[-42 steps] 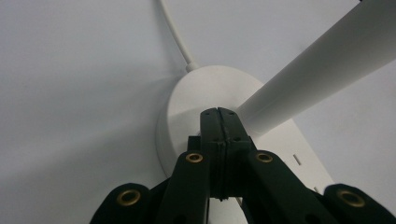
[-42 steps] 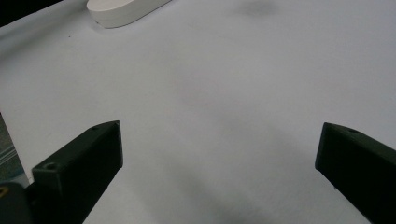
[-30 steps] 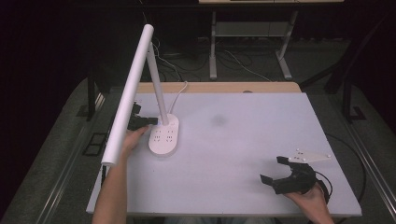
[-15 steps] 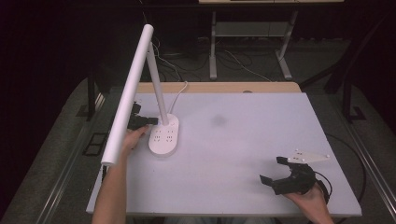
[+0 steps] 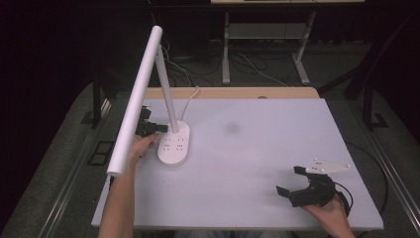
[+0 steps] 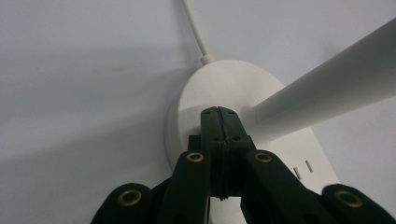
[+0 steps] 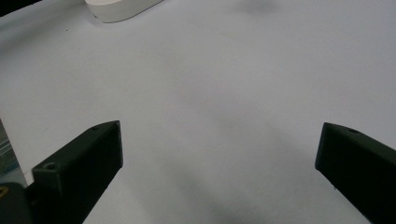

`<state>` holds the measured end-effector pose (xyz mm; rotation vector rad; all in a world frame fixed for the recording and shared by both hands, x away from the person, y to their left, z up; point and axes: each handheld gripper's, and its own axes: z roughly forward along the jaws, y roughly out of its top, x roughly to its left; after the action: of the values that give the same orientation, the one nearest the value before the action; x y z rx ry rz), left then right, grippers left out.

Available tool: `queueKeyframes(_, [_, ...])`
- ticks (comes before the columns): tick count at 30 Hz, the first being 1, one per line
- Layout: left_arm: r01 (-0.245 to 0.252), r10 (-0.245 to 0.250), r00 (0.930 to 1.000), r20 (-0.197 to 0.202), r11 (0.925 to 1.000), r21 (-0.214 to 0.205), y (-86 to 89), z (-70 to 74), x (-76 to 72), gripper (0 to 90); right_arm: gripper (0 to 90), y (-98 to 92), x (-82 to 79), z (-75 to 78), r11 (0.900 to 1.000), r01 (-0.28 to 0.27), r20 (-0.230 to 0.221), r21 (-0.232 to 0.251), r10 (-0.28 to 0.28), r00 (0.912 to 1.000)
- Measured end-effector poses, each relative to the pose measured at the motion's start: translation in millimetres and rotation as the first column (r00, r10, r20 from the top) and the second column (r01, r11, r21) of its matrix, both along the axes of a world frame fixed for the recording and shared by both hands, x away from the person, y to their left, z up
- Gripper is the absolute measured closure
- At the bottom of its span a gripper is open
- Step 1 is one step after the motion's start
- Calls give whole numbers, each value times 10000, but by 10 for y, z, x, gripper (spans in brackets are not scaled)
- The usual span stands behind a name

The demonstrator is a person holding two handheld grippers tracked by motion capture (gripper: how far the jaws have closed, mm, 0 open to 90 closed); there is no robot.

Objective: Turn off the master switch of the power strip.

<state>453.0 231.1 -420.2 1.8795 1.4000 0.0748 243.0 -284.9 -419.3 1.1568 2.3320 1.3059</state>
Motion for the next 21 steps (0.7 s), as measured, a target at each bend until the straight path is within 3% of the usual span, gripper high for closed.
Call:
queueKeyframes(4, [-119, 117, 9999, 77, 9996, 275, -84, 3, 0, 900, 1, -2, -4, 6, 10000, 32, 43, 4, -32, 10000])
queueKeyframes(7, [-194, 193, 9998, 88, 9997, 127, -122, -7, 10, 900, 1, -7, -6, 8, 10000, 25, 37, 0, -25, 10000])
queueKeyframes(10, [-11, 6, 10000, 55, 9968, 795, -187, 46, 16, 900, 1, -17, -2, 5, 10000, 47, 61, 38, -47, 10000])
queueKeyframes(13, [47, -66, 9998, 163, 9933, 1154, -213, 96, 23, 900, 1, -31, 7, 4, 9999, 98, 31, 91, -99, 9999])
queueKeyframes(21, [-57, 12, 9992, 396, 9936, 1130, -154, 147, -32, 900, 1, -27, 8, 6, 9999, 118, 25, 72, -118, 9999])
